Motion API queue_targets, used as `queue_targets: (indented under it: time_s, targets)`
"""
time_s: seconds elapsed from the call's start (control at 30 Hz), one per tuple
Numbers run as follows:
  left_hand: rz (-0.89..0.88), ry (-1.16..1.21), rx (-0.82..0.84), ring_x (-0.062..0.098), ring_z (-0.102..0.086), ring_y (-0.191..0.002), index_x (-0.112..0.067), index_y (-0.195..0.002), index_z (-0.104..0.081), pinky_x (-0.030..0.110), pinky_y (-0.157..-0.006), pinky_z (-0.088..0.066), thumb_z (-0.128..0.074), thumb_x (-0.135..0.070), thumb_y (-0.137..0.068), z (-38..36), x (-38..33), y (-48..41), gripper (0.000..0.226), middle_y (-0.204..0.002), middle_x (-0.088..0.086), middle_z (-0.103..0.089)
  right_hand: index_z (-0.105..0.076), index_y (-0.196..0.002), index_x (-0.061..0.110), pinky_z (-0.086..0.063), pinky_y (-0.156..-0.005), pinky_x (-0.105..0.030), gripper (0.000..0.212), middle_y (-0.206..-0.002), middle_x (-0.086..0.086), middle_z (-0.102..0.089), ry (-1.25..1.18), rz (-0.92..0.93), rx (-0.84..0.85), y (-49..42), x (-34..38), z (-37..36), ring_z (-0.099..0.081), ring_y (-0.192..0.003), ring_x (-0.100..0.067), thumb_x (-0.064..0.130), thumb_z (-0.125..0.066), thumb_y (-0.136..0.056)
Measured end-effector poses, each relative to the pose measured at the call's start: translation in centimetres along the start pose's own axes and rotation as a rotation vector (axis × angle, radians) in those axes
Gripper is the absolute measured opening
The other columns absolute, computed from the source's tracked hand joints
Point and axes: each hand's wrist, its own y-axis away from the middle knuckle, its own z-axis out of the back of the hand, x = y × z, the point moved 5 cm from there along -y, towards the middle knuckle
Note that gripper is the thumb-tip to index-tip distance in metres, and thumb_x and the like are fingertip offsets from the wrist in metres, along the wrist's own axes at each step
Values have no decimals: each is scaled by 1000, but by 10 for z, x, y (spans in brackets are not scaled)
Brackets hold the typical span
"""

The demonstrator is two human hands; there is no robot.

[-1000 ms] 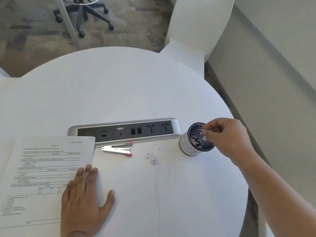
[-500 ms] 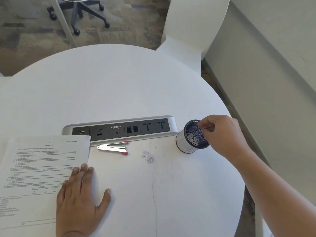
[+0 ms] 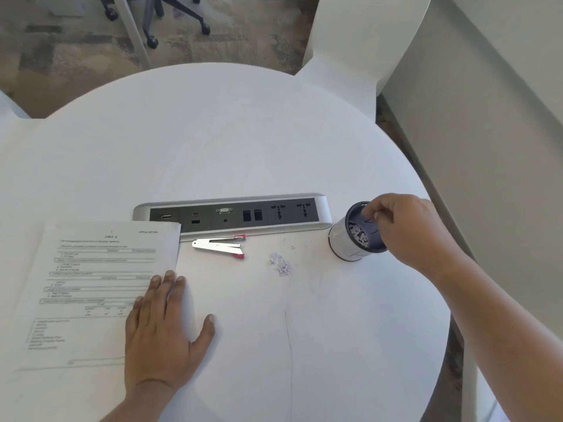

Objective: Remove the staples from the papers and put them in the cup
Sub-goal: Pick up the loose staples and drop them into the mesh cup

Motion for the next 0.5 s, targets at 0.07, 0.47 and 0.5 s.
queue_targets:
  time_s: [0.07,0.47,0.5]
  targets:
    - [11,-3,5,30,-36,-146,-7,-143,-47,50,-118,-26,-40,-61,-81,0,0,1,83,-153,11,-45,-73,-92,19,-40,-52,-20,32,-81,5,-68,-68,49,-31,10,16,3,-57,-64,-7,3,-45,-90]
    - [28,-22,2,28,-31,-149,-8,-146,-44,50,-119,-27,-40,-61,-83,0,3,3,83,-156,9,-42,-53,-87,7,-35,-65,-33,19,-96,-13,-57,227,279,181,33,55,-135,-56,-89,-34,-7,-45,-78]
    - [28,-20,0,27,-31,-149,-8,-146,-44,49,-119,-26,-40,-61,-83,0,3,3,83,-156,9,-42,-51,-87,8,-31,-66,-31,21,-98,-14,-54,269,280,175,32,55,-138,-54,-91,-34,-9,-43,-77]
